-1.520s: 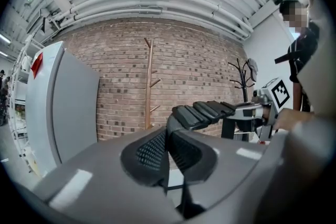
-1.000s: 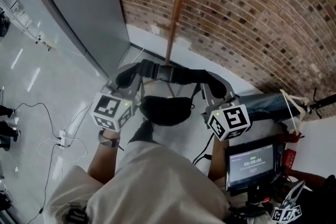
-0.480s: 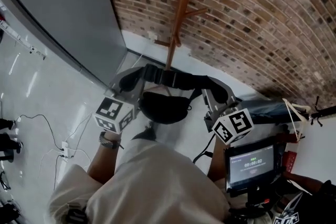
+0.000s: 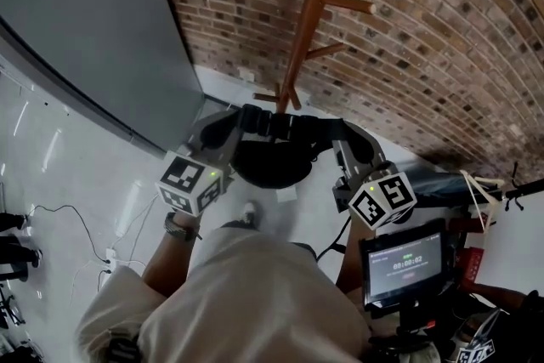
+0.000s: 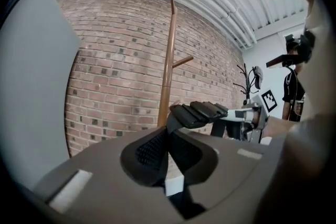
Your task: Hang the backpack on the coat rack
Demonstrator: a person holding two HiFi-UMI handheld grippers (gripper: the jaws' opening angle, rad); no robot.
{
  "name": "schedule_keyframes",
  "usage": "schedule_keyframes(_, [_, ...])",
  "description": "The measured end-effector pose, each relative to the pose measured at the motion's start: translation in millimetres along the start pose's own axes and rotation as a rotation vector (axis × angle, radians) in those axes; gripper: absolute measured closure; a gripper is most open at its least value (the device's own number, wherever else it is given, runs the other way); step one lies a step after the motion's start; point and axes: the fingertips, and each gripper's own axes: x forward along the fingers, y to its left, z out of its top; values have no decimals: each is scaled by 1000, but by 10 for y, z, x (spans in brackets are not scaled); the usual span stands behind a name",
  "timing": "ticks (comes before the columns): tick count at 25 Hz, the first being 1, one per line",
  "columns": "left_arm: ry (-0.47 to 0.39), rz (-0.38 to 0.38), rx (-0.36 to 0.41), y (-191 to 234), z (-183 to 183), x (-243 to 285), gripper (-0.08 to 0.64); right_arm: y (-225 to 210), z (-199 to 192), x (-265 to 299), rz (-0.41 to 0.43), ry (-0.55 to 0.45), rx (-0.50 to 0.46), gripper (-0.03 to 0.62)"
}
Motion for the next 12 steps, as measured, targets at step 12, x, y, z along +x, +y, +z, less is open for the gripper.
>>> schedule_keyframes(12, [33,-28,-101,192,-162,350,556,-394,-126,371,-56,76,79,586])
